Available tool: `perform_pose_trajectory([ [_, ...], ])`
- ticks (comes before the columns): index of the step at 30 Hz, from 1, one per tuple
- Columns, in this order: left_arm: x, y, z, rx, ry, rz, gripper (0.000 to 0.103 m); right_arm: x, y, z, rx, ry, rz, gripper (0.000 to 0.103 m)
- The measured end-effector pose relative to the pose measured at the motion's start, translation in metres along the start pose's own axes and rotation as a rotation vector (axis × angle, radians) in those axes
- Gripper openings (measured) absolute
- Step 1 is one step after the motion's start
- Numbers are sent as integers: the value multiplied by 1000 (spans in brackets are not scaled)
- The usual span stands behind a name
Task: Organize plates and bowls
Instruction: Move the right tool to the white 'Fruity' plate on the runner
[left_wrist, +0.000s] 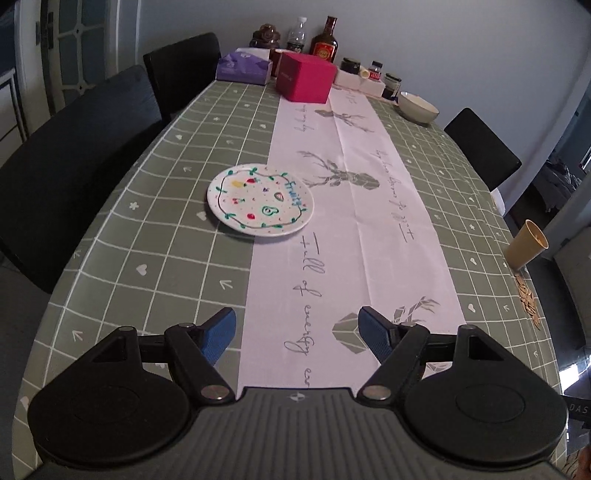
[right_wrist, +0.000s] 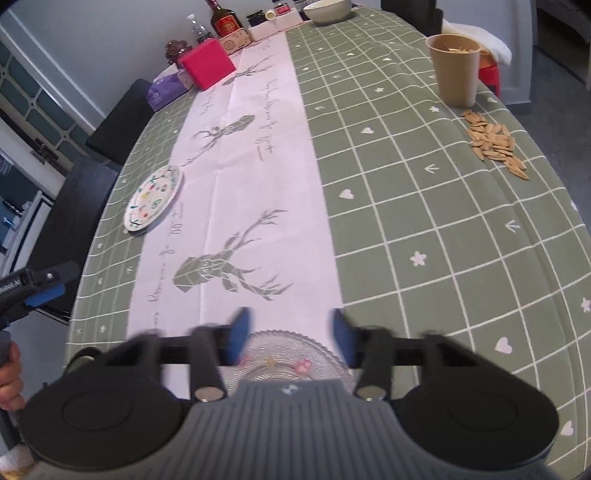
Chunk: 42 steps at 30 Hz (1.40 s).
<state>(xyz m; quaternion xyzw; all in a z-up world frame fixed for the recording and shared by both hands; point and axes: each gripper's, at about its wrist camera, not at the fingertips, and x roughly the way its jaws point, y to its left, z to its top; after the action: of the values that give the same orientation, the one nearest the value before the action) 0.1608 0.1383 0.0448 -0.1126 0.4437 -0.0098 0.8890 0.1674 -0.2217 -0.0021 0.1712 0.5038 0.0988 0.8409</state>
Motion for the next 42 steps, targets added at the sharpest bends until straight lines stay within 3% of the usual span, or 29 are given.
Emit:
perform_pose_trajectory([
  [4, 5, 1, -4, 6, 54, -42, 89, 6, -11, -10, -21, -23, -70, 2],
  [12, 4, -5, -10, 47, 42, 16, 89, 16, -21, -23, -29, 17, -137, 2],
  [27, 2, -1, -9, 37, 74, -21, 89, 25, -7, -37, -66, 8, -177, 3],
  [32, -8, 3, -2, 46, 45, -19, 89, 23, -7, -25, -46, -5, -154, 11],
  [35, -11, 9, 7, 41, 24, -20, 89, 24, 1, -10, -35, 12, -95, 23],
  [36, -11, 12, 9, 32, 14, -13, 89, 24, 6, -5, -44, 3, -85, 32],
  [39, -4, 18, 16, 3, 4, 19, 89, 24, 25, 5, -132, -44, -132, 34],
  [42, 5, 20, 23, 15, -15, 25, 89, 29, 31, 19, -128, -40, -103, 40],
])
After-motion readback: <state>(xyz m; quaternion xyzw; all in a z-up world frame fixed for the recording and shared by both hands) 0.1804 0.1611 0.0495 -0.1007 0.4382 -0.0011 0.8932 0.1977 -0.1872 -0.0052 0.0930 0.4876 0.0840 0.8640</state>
